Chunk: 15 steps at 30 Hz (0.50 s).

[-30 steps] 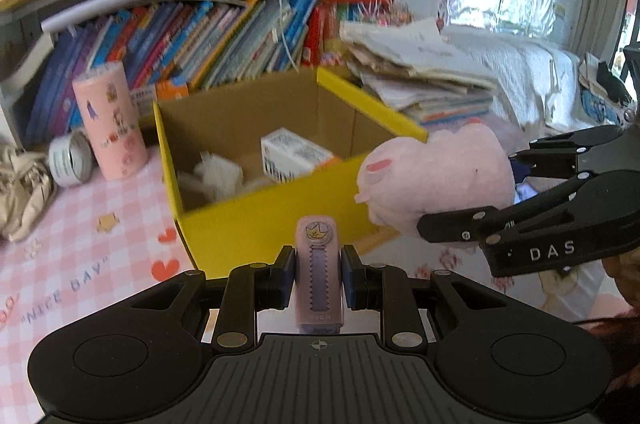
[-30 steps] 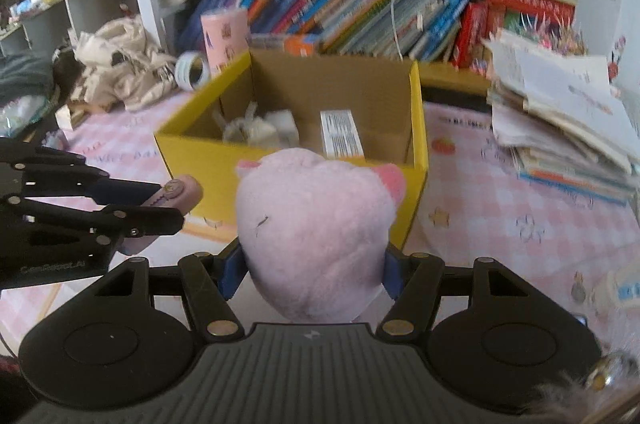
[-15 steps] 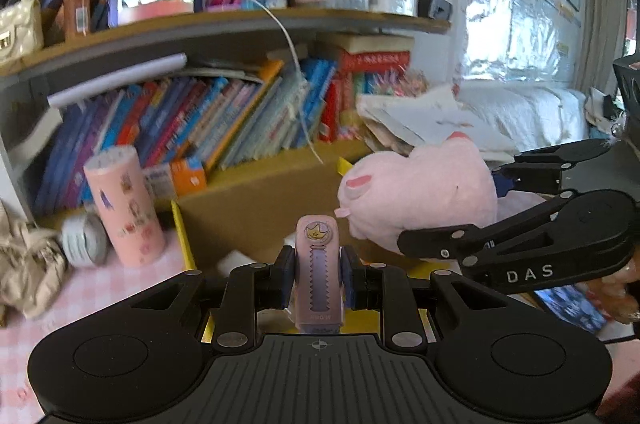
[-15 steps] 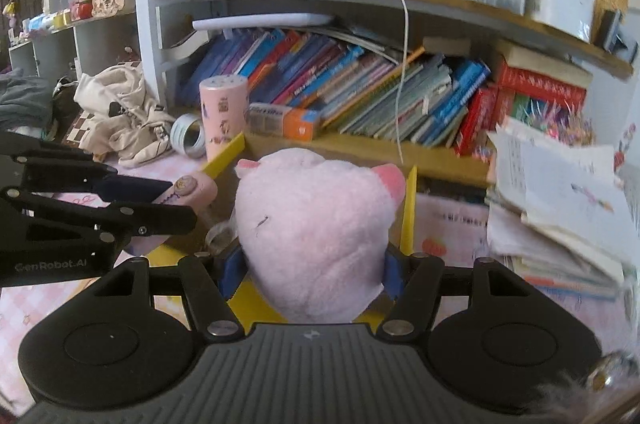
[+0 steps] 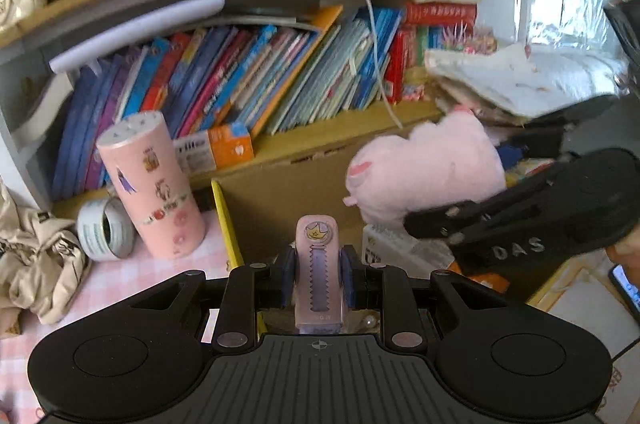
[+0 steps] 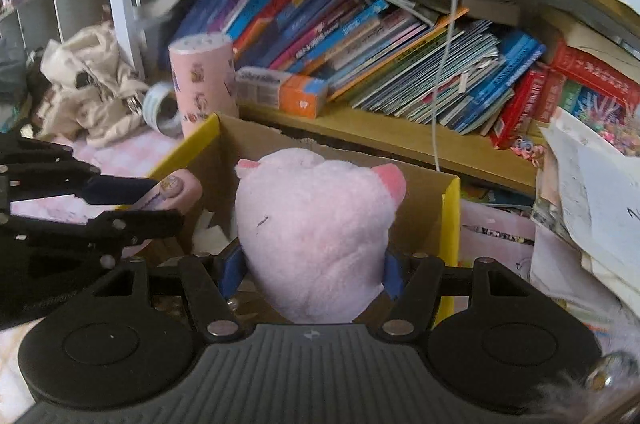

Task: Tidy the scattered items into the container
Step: 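Lower the comb and plush into the yellow box with both grippers, then open both grippers inside the box to drop the comb and plush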

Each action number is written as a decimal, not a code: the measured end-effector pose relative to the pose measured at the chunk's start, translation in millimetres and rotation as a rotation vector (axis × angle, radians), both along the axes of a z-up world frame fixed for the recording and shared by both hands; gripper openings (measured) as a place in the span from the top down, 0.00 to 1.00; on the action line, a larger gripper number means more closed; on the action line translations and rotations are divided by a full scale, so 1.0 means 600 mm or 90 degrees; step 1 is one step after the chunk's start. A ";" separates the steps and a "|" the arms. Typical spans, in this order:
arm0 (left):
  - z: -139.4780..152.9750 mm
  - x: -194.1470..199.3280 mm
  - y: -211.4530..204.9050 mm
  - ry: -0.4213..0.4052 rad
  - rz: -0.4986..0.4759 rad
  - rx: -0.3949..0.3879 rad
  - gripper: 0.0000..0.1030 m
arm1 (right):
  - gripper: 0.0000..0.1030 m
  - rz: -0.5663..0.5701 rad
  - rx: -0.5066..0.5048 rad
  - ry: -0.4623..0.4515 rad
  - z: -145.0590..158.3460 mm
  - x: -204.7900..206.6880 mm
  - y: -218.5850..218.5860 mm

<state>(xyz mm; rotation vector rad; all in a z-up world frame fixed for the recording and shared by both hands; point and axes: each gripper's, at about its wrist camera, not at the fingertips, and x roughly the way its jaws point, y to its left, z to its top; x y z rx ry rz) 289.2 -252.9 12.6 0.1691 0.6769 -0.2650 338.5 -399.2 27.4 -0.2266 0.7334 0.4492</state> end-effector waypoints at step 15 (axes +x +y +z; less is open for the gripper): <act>-0.032 0.025 -0.007 0.041 -0.014 0.030 0.70 | 0.38 0.055 -0.064 0.057 -0.042 0.101 0.060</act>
